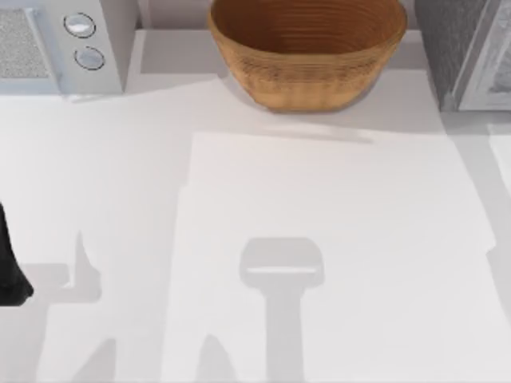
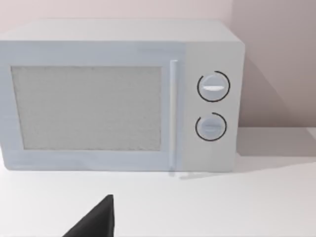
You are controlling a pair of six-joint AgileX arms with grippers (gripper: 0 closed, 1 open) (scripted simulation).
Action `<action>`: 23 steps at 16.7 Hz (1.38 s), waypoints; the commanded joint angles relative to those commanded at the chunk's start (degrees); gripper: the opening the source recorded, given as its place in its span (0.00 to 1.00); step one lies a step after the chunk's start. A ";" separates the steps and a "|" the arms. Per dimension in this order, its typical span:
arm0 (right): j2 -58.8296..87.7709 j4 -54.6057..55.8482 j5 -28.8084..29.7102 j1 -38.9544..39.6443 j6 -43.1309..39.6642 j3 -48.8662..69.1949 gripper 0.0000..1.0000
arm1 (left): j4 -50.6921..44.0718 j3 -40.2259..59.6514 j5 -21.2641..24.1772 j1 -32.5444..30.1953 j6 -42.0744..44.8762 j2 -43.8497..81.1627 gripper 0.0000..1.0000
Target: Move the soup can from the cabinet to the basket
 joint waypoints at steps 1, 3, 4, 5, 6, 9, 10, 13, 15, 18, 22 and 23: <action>0.00 0.00 0.00 0.00 0.00 0.00 1.00 | 0.00 0.00 0.00 0.00 0.00 0.00 1.00; 0.00 0.00 0.00 0.00 0.00 0.00 0.92 | 0.00 0.00 0.00 0.00 0.00 0.00 1.00; 0.00 0.00 0.00 0.00 0.00 0.00 0.85 | 0.00 0.00 0.00 0.00 0.00 0.00 1.00; 0.00 0.00 0.00 0.00 0.00 0.00 0.77 | 0.00 0.00 0.00 0.00 0.00 0.00 1.00; 0.00 0.00 0.00 0.00 0.00 0.00 0.70 | 0.00 0.00 0.00 0.00 0.00 0.00 1.00; 0.00 0.00 0.00 0.00 0.00 0.00 0.47 | 0.00 0.00 0.00 0.00 0.00 0.00 1.00; 0.00 0.00 0.00 0.00 0.00 0.00 0.40 | 0.00 0.00 0.00 0.00 0.00 0.00 1.00; 0.00 0.00 0.00 0.00 0.00 0.00 0.17 | 0.00 0.00 0.00 0.00 0.00 0.00 1.00; 0.00 0.00 0.00 0.00 0.00 0.00 0.02 | 0.00 0.00 0.00 0.00 0.00 0.00 1.00; 0.00 0.00 0.00 0.00 0.00 0.00 0.00 | 0.00 0.00 0.00 0.00 0.00 0.00 1.00; 0.00 0.00 0.00 0.00 0.00 0.00 0.00 | 0.00 0.00 0.00 0.00 0.00 0.00 1.00; 0.00 0.00 0.00 0.00 0.00 0.00 0.00 | 0.00 0.00 0.00 0.00 0.00 0.00 1.00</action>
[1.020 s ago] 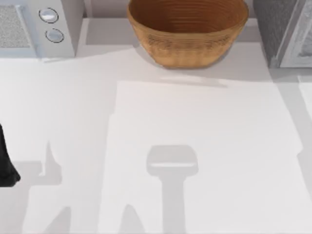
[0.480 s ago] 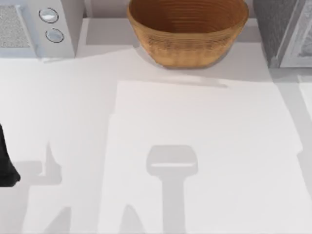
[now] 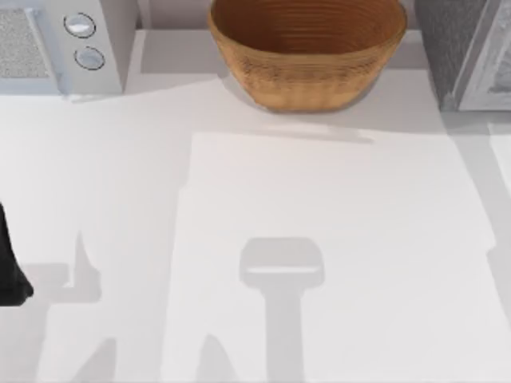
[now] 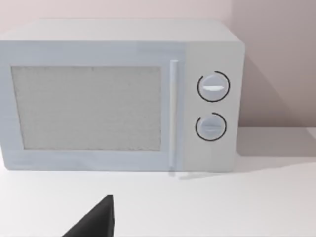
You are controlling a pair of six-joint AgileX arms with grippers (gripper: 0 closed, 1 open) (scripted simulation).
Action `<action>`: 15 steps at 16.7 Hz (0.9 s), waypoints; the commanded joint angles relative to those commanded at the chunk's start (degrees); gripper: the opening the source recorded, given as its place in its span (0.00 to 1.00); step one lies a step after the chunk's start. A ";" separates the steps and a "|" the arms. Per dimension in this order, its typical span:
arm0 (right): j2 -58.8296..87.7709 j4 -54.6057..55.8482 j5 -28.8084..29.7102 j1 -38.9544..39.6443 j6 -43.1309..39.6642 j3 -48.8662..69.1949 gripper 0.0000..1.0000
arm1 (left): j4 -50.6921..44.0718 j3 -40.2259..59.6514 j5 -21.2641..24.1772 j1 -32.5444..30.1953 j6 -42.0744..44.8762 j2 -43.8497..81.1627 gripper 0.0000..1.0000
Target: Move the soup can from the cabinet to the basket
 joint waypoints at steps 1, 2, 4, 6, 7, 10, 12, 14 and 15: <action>-0.06 -0.01 0.00 0.07 0.07 -0.03 0.00 | 0.00 0.00 0.00 0.00 0.00 0.00 1.00; -0.23 -0.18 0.06 0.12 0.07 -0.02 0.00 | 0.00 0.00 0.00 0.00 0.00 0.00 1.00; -2.36 -2.28 0.66 0.70 0.06 -0.03 0.00 | 0.00 0.00 0.00 0.00 0.00 0.00 1.00; -6.48 -6.24 1.68 1.82 0.03 -0.16 0.00 | 0.00 0.00 0.00 0.00 0.00 0.00 1.00; -9.02 -8.71 2.29 2.49 0.02 -0.25 0.00 | 0.00 0.00 0.00 0.00 0.00 0.00 1.00; -17.35 -16.83 4.26 4.60 0.01 -0.45 0.00 | 0.00 0.00 0.00 0.00 0.00 0.00 1.00; -21.51 -20.97 5.34 5.75 0.01 -0.55 0.00 | 0.00 0.00 0.00 0.00 0.00 0.00 1.00; -23.24 -22.70 5.90 6.33 0.00 -0.60 0.00 | 0.00 0.00 0.00 0.00 0.00 0.00 1.00; -23.30 -22.76 5.92 6.35 0.00 -0.60 0.00 | 0.00 0.00 0.00 0.00 0.00 0.00 1.00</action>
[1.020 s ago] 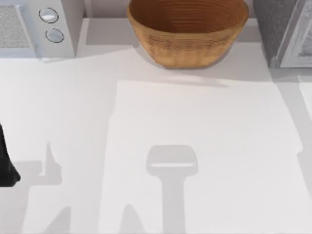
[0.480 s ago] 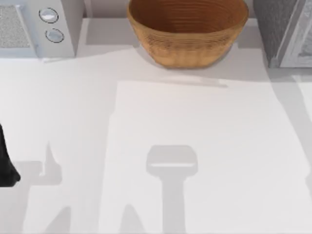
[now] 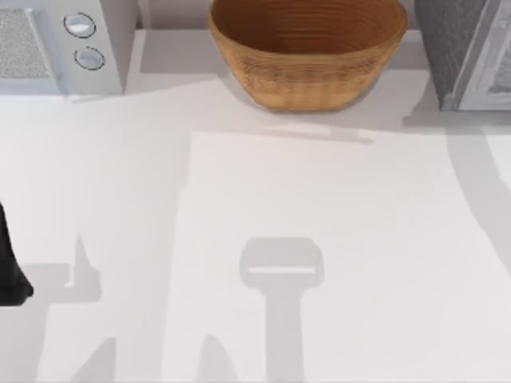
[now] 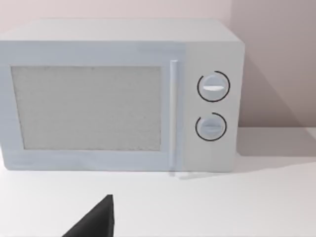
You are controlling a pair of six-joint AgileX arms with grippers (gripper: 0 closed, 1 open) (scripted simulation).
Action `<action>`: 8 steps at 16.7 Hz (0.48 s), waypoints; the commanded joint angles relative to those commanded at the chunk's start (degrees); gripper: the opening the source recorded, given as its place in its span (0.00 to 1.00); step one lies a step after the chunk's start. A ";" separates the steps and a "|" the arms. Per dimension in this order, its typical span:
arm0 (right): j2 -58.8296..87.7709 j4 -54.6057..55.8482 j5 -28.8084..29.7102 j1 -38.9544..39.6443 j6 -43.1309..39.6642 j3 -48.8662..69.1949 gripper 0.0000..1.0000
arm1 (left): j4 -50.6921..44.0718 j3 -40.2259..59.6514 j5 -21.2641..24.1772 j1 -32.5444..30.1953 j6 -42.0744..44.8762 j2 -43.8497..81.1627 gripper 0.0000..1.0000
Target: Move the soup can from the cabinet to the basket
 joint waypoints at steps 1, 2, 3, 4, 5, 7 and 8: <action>0.00 0.00 0.00 0.00 0.00 0.00 0.00 | 0.00 0.00 0.00 0.00 0.00 0.00 1.00; 0.00 0.00 0.00 0.00 0.00 0.00 0.00 | 0.00 0.00 0.00 0.00 0.00 0.00 1.00; 0.15 0.10 -0.10 -0.24 0.10 -0.31 0.00 | 0.00 0.00 0.00 0.00 0.00 0.00 1.00; 0.14 0.11 -0.11 -0.24 0.10 -0.32 0.00 | 0.00 0.00 0.00 0.00 0.00 0.00 1.00; -0.34 0.42 -0.19 -0.28 0.10 -0.91 0.00 | 0.00 0.00 0.00 0.00 0.00 0.00 1.00; -2.65 1.88 -0.62 -0.46 0.09 -3.92 0.00 | 0.00 0.00 0.00 0.00 0.00 0.00 1.00; -4.40 2.96 -0.96 -0.60 0.09 -6.34 0.00 | 0.00 0.00 0.00 0.00 0.00 0.00 1.00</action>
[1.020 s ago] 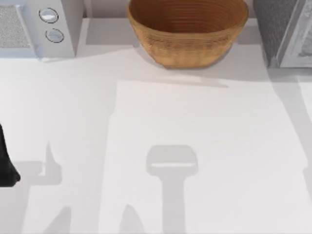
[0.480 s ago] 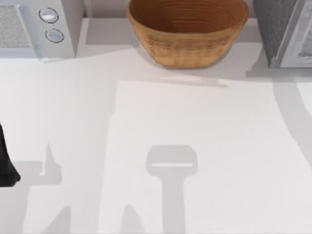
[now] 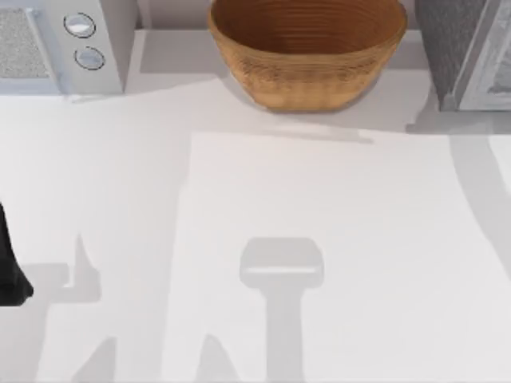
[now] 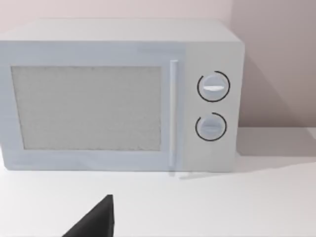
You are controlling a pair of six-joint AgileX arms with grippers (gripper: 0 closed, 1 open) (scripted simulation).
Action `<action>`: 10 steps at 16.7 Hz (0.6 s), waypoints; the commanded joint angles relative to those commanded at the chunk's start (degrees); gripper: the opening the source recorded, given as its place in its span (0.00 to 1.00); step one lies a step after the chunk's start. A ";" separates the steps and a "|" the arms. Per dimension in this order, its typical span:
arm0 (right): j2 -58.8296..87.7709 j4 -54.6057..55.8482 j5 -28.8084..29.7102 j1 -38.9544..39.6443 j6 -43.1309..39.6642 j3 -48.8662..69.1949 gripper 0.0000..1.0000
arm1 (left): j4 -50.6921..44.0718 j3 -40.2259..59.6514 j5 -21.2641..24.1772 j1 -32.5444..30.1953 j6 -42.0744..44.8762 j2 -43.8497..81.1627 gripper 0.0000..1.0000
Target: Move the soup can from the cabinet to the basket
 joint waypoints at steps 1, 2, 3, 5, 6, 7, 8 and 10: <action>-2.10 1.27 -0.43 -0.16 -0.01 -3.03 0.00 | 0.00 0.00 0.00 0.00 0.00 0.00 1.00; -4.50 2.71 -0.92 -0.35 -0.03 -6.65 0.00 | 0.00 0.00 0.00 0.00 0.00 0.00 1.00; -7.16 4.31 -1.47 -0.58 -0.05 -10.88 0.00 | 0.00 0.00 0.00 0.00 0.00 0.00 1.00; -13.21 7.87 -2.69 -1.18 -0.10 -21.11 0.00 | 0.00 0.00 0.00 0.00 0.00 0.00 1.00; -16.56 9.81 -3.33 -1.56 -0.13 -27.10 0.00 | 0.00 0.00 0.00 0.00 0.00 0.00 1.00; -20.09 11.84 -3.97 -1.99 -0.17 -33.63 0.00 | 0.00 0.00 0.00 0.00 0.00 0.00 1.00; -23.76 13.93 -4.62 -2.47 -0.21 -40.56 0.00 | 0.00 0.00 0.00 0.00 0.00 0.00 1.00; -31.38 18.29 -5.87 -3.58 -0.31 -55.00 0.00 | 0.00 0.00 0.00 0.00 0.00 0.00 1.00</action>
